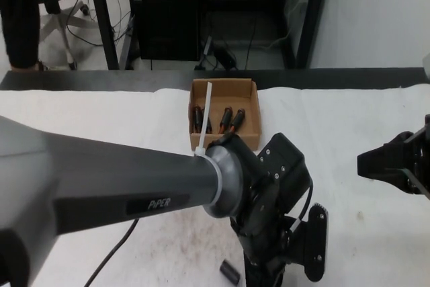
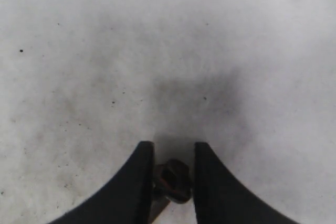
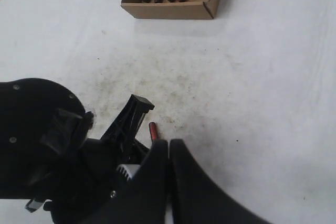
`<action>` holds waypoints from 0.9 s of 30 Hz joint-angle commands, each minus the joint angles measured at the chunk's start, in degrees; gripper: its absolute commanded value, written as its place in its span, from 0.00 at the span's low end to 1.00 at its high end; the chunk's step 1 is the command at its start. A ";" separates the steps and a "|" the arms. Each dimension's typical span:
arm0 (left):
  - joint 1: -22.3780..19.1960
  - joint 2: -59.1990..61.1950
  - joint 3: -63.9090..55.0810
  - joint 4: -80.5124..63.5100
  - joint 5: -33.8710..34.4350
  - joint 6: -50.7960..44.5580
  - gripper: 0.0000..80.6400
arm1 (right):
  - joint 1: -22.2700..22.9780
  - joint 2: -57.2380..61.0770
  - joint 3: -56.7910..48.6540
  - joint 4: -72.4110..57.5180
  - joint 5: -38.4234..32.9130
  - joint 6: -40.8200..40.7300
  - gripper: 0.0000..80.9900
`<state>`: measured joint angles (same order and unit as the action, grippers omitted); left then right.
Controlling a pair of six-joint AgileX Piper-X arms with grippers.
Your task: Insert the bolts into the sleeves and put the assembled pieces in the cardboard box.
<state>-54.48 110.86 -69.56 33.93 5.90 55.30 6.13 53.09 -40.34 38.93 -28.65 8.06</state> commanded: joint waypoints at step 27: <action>10.80 0.88 -15.14 6.98 -5.47 -69.20 0.00 | 0.03 -0.51 0.12 -0.65 -0.87 0.06 0.01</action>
<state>-44.77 112.52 -84.19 39.04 -1.41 -9.48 6.13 53.09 -40.34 38.93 -28.65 8.06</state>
